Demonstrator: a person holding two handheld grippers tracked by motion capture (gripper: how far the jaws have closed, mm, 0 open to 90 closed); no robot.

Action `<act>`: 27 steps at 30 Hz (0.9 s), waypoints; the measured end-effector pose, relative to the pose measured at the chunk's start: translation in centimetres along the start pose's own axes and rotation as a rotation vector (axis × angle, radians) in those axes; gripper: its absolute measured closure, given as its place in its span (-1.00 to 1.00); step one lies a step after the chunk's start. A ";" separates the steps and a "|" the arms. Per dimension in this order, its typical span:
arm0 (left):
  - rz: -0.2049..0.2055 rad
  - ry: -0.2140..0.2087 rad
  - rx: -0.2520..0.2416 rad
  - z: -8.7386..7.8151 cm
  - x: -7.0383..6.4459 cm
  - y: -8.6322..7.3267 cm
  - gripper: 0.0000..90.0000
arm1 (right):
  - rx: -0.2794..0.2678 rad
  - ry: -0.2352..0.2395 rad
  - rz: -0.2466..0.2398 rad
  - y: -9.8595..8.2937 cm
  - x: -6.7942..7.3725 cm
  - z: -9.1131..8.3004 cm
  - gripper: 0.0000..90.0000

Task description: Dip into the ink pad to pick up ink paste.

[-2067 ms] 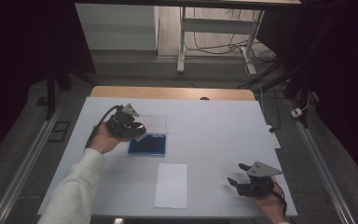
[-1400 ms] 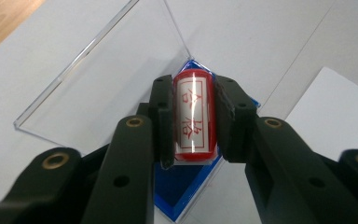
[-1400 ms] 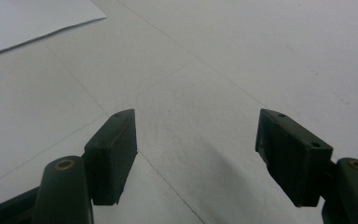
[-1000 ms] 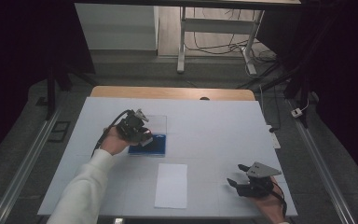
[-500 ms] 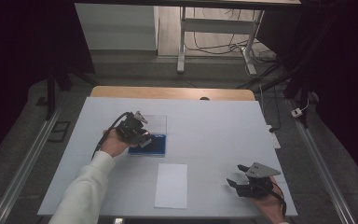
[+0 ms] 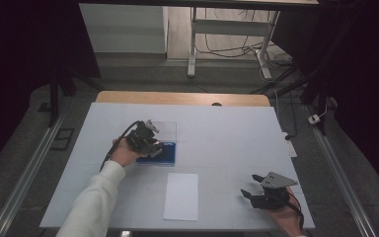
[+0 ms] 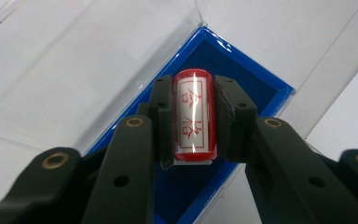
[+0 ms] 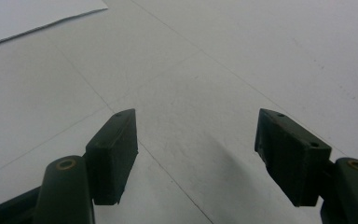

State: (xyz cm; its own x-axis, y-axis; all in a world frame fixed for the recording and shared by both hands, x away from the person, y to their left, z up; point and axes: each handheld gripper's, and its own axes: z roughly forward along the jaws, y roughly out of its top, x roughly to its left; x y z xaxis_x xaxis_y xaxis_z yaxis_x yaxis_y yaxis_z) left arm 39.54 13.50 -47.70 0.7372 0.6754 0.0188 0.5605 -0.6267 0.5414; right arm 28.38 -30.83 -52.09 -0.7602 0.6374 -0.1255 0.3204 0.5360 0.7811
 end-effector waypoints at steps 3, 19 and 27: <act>0.000 0.000 0.005 0.1 0.0 0.0 0.56 | -0.001 -0.005 -0.001 0.0 0.0 -0.1 -0.34; -0.009 -0.008 0.025 0.1 0.2 0.0 0.56 | 0.005 -0.003 -0.002 0.0 0.0 0.0 -0.35; -0.003 -0.001 0.055 0.2 0.0 0.4 0.56 | 0.005 -0.004 -0.001 0.0 0.0 0.0 -0.35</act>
State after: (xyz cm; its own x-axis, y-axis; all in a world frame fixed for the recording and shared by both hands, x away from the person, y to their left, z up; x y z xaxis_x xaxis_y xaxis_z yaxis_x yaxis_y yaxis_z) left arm 39.82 13.23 -47.65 0.7360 0.6768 0.0167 0.5821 -0.6453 0.4947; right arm 28.38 -30.89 -52.08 -0.7585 0.6388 -0.1286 0.3222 0.5392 0.7781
